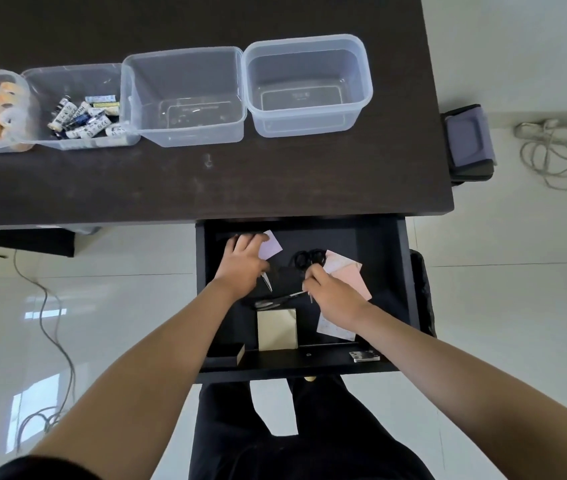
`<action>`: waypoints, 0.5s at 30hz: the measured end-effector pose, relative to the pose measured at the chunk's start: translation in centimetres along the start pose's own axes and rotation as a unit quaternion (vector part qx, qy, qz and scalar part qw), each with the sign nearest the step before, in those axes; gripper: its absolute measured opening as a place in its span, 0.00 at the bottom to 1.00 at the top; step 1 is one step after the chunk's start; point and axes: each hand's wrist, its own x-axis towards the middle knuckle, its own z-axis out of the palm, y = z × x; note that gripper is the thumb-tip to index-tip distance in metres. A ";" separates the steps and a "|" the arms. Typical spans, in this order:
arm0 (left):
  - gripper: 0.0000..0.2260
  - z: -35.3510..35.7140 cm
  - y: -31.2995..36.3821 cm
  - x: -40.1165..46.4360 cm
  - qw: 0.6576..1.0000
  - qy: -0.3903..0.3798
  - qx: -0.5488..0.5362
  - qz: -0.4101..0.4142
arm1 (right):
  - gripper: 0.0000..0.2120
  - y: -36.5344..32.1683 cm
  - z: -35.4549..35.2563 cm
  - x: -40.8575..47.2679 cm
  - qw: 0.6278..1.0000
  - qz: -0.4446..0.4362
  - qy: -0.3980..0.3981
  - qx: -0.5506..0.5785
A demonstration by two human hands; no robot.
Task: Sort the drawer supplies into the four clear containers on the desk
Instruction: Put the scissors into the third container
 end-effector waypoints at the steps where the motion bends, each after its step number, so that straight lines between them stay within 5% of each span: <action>1: 0.10 0.0 -0.2 0.0 1.000 0.003 -0.005 0.002 | 0.13 0.0 0.0 -0.3 1.000 -0.008 0.003 -0.004; 9: 0.05 0.1 1.0 -1.0 0.989 0.102 -0.104 -0.001 | 0.11 0.8 -0.3 -1.9 0.990 0.014 0.121 0.070; 15: 0.04 -0.6 3.4 -2.1 0.950 0.151 -0.269 -0.049 | 0.06 0.5 -1.9 -5.3 0.970 0.042 0.202 0.130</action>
